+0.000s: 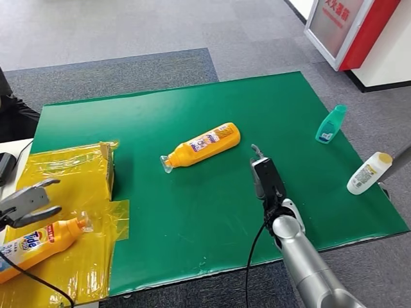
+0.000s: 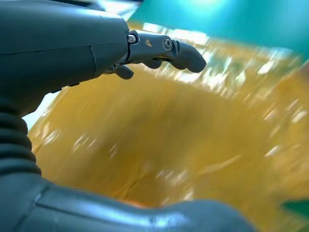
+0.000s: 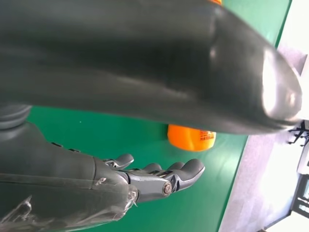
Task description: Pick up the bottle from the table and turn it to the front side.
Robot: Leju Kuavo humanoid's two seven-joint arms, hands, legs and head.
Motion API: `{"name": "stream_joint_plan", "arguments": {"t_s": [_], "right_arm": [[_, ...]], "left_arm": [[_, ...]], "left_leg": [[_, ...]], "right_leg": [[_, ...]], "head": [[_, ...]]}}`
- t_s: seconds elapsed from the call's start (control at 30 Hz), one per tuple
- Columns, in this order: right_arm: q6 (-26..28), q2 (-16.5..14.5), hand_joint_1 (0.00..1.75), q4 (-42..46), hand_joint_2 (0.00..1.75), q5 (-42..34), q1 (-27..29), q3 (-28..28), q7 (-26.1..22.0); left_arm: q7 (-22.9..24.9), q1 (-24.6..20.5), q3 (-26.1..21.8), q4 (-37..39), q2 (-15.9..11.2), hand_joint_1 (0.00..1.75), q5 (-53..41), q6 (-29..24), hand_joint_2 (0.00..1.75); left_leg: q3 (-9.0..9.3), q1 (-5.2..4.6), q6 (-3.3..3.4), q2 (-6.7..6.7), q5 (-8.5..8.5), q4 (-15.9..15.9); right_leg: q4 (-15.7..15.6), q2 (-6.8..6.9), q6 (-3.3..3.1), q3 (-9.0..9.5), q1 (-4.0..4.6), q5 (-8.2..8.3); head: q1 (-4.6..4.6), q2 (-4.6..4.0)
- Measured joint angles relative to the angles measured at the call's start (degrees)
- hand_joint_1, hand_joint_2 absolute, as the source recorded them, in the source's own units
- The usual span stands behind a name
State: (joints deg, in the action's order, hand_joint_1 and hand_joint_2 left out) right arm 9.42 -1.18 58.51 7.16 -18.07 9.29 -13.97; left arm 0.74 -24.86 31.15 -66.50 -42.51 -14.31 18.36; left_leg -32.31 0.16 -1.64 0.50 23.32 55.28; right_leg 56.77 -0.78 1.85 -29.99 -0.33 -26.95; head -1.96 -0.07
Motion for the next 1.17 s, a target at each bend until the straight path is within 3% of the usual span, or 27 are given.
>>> {"name": "stream_joint_plan", "arguments": {"t_s": [0.2,0.33,0.5,0.8,1.17], "right_arm": [[0.0,0.1,0.0,0.3,0.0,0.0,0.5,-0.5,-0.2],[0.2,0.4,0.0,0.7,0.0,0.0,1.1,-1.1,-0.6],[0.6,0.8,0.0,4.5,0.0,-0.2,4.2,-2.3,-1.8],[2.0,1.8,0.0,21.9,0.0,0.8,14.8,-4.5,-3.3],[1.9,2.2,0.0,37.4,0.0,-1.5,24.7,-6.8,-3.7]], "left_arm": [[-1.3,-6.3,-3.7,0.4,4.3,0.0,3.0,-0.2,0.0],[-4.0,-8.7,-6.9,-0.7,6.2,0.0,7.7,-2.4,1.75],[-9.7,-4.1,-17.3,-9.2,11.8,0.0,17.4,-9.8,1.75],[-16.2,17.2,-35.4,-24.6,21.2,0.0,23.2,-15.2,1.75],[-17.7,32.6,-42.8,-28.9,32.0,0.0,23.5,-17.3,1.75]], "left_leg": [[-0.02,0.0,-0.01,-0.01,-0.01,0.0],[-0.03,0.0,-0.01,-0.02,-0.01,0.0],[-0.07,-0.07,0.02,-0.07,0.04,0.0],[-0.16,-0.11,0.05,-0.14,0.22,0.0],[-0.23,-0.16,0.15,-0.12,0.28,0.0]], "right_leg": [[0.0,-0.02,-0.02,-0.05,0.0,0.04],[0.0,-0.03,-0.03,-0.07,-0.01,0.05],[0.0,-0.11,-0.01,-0.1,-0.07,0.03],[0.0,-0.17,0.04,-0.22,-0.12,-0.13],[-0.1,-0.12,0.08,-0.19,-0.18,-0.15]], "head": [[-0.01,0.0],[0.0,0.0],[-0.01,0.0],[0.0,0.0],[-0.01,0.0]]}}
